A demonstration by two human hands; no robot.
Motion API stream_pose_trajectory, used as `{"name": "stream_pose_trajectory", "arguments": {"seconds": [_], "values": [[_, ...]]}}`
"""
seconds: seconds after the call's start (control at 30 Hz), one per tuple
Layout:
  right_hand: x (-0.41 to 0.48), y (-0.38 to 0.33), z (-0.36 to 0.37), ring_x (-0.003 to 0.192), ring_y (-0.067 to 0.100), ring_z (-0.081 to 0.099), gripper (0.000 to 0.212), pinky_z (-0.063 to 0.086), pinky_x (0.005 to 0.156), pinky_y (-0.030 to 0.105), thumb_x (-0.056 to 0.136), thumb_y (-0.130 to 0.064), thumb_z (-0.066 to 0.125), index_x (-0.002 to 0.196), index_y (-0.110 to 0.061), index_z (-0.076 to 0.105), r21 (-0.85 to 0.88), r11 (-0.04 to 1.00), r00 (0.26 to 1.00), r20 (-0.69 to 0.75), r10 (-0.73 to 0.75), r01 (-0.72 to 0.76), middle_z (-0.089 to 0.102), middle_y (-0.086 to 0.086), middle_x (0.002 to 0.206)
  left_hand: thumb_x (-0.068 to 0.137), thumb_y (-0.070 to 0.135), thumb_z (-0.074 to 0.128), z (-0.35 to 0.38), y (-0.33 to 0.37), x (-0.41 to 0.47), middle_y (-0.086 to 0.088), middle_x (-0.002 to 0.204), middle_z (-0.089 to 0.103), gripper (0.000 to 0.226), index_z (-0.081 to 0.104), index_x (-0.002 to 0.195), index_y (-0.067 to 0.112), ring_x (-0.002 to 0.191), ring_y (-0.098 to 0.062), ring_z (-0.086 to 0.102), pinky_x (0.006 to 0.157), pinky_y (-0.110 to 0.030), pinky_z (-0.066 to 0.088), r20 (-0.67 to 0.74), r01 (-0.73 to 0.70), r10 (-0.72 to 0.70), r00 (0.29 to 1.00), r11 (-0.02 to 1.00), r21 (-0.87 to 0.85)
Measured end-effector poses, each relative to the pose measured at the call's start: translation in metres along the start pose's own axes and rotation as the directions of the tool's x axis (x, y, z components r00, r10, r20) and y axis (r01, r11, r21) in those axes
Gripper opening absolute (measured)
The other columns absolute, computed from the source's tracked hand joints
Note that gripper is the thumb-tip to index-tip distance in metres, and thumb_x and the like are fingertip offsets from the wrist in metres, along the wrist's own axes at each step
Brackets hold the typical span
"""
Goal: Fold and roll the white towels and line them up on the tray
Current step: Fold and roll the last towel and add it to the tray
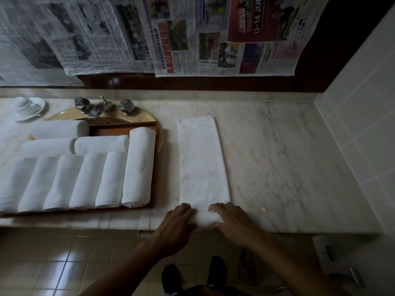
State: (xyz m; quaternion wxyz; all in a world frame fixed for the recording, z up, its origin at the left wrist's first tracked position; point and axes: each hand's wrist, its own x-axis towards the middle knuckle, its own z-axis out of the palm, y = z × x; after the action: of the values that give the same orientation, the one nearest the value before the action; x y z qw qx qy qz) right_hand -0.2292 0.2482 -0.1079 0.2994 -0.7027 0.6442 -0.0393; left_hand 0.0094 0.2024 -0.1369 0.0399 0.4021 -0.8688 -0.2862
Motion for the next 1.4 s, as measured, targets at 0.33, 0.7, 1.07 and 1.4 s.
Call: {"name": "stream_pose_trajectory", "arguments": {"seconds": [0.33, 0.7, 1.07, 1.4], "values": [[-0.006, -0.003, 0.042, 0.121, 0.030, 0.058, 0.042, 0.050, 0.102, 0.050, 0.088, -0.022, 0.070, 0.130, -0.021, 0.068, -0.217, 0.976, 0.918, -0.380, -0.114, 0.031, 0.064, 0.006, 0.132, 0.090, 0.056, 0.018, 0.004, -0.015, 0.034, 0.008, 0.124, 0.057, 0.062, 0.059, 0.130, 0.032, 0.103, -0.014, 0.044, 0.094, -0.041, 0.043, 0.065, 0.239, -0.239, 0.969, 0.971, 0.007], [-0.002, 0.001, 0.056, 0.152, 0.032, 0.030, 0.074, 0.018, 0.116, 0.058, 0.081, -0.013, 0.040, 0.155, -0.018, 0.043, -0.354, 0.933, 0.955, -0.247, -0.161, 0.066, 0.038, 0.005, 0.163, 0.096, 0.040, 0.036, 0.021, 0.016, 0.009, -0.007, 0.152, 0.047, 0.059, 0.046, 0.150, 0.017, 0.139, -0.028, 0.045, 0.113, -0.046, 0.040, -0.183, 0.084, -0.030, 0.983, 0.952, 0.294], [0.047, 0.014, 0.013, 0.152, 0.024, 0.028, 0.083, 0.020, 0.125, 0.050, 0.091, -0.031, 0.064, 0.161, -0.017, 0.023, -0.346, 0.928, 0.982, -0.072, -0.175, 0.140, 0.030, 0.004, 0.166, 0.096, 0.040, 0.062, 0.003, -0.009, 0.042, -0.008, 0.158, 0.039, 0.075, 0.032, 0.158, 0.012, 0.145, -0.028, 0.038, 0.116, -0.044, 0.039, -0.051, 0.104, -0.094, 0.994, 0.960, 0.259], [0.015, 0.005, 0.012, 0.125, 0.022, 0.042, 0.066, 0.039, 0.104, 0.041, 0.093, -0.035, 0.062, 0.153, -0.028, 0.035, -0.224, 0.960, 0.986, 0.057, -0.158, 0.167, 0.039, -0.001, 0.142, 0.097, 0.052, 0.056, -0.004, -0.001, 0.008, 0.005, 0.153, 0.041, 0.066, 0.034, 0.154, 0.026, 0.135, -0.015, 0.040, 0.108, -0.037, 0.041, 0.077, 0.022, -0.038, 0.996, 0.981, 0.193]]}}
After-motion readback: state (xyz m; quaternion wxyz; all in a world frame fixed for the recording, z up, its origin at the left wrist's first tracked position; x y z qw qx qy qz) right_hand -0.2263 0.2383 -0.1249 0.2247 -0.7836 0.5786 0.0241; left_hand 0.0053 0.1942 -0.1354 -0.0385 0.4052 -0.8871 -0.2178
